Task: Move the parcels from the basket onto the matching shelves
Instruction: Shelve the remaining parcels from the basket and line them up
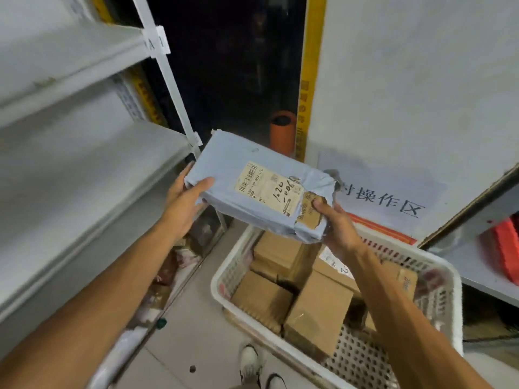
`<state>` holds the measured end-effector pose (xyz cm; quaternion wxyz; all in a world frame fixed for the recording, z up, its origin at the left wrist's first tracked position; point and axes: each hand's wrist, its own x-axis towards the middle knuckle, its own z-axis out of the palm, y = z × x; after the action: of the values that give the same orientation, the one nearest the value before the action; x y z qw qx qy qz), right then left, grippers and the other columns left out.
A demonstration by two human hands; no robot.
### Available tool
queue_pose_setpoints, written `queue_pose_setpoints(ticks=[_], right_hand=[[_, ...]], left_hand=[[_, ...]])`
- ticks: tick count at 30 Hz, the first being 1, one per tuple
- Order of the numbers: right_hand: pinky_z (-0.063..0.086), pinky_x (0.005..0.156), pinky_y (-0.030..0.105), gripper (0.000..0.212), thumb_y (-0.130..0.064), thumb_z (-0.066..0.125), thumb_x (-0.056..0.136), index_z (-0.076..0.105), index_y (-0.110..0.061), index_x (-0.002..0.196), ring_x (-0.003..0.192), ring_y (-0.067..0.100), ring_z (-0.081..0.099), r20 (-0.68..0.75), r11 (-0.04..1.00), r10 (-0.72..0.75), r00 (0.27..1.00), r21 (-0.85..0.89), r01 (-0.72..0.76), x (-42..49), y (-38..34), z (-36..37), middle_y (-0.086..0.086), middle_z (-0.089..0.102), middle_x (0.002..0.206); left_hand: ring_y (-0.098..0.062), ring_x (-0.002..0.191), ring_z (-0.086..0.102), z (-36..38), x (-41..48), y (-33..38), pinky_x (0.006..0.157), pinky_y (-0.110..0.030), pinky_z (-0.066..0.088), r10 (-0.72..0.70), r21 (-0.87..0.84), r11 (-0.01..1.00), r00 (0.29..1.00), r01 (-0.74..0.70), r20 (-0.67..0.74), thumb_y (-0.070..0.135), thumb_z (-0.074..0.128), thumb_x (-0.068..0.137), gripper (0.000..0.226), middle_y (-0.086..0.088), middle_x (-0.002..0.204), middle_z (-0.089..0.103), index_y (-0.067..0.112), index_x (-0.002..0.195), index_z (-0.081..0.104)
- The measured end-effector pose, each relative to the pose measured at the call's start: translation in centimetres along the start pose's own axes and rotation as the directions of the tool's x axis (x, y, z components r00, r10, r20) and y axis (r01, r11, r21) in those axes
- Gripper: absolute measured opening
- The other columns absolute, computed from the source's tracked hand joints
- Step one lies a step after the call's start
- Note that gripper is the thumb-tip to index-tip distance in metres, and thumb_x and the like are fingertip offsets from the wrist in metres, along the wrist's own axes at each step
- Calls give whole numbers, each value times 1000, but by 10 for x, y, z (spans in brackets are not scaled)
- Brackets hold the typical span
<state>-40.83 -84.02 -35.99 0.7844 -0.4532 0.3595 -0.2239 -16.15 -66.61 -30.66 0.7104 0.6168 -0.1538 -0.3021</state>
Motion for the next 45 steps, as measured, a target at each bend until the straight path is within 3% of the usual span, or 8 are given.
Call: queue_pose_setpoints(ticks=[5,8,11,16,21,29,37,45], right_hand=[[58,70,41,52,-27,68,87,48,-19,134,101,28,69,77,992,-101,992,83,95,20,-21,63,9,69,117],[57,77,49,59,-24,73,84,44,-32,135,108,26,67,218,977,-179,959,156,147,22,-32,112,4,66,124],[55,83,53,61,-18,77,79,45,-32,129,112,30,64,392,971,-230,891,148,185,14,-36,162,7,63,127],[51,93,54,61,-17,79,78,42,-33,123,115,25,62,548,974,-205,811,34,224,3,-38,210,2,65,123],[48,98,33,66,-23,80,76,45,-35,130,117,10,60,627,940,-214,749,-78,333,1,-46,240,-11,65,123],[44,64,-1,36,-22,73,85,53,-44,106,90,-24,55,698,806,-340,630,-130,578,-18,-72,322,-45,60,90],[45,105,38,65,-24,75,83,45,-16,141,127,14,50,756,731,-425,498,-38,682,-28,-54,418,0,56,136],[41,108,32,81,-22,75,82,30,-28,149,134,9,41,719,688,-495,488,-20,726,-12,-52,497,-11,42,145]], left_hand=[[-26,109,62,-10,-28,35,84,-48,55,56,-44,997,992,-61,-109,20,76,72,82,-3,127,59,28,140,33],[-17,94,67,-4,-44,45,78,-44,55,14,-72,997,999,-18,-51,28,76,68,91,11,99,71,38,141,21],[-22,101,67,6,-50,57,69,-43,56,104,-104,989,994,-101,21,28,76,70,80,5,114,68,33,138,35],[-22,115,60,-18,-57,82,77,-38,57,332,-202,911,930,-359,-154,8,70,75,76,-1,131,60,26,140,35],[-21,108,64,-65,-72,105,69,-38,57,408,-26,907,890,-421,-204,5,73,76,72,5,122,64,31,134,38],[-29,113,61,-138,-96,159,83,-50,54,520,200,851,833,-486,-188,13,76,75,72,-6,127,62,23,137,40],[-19,107,65,-197,-112,201,77,-30,57,622,348,775,733,-527,-276,9,77,73,72,-2,122,65,21,136,44],[-23,107,61,-255,-72,236,67,-22,56,676,537,698,683,-474,-277,22,74,78,46,-10,122,56,26,120,55]])
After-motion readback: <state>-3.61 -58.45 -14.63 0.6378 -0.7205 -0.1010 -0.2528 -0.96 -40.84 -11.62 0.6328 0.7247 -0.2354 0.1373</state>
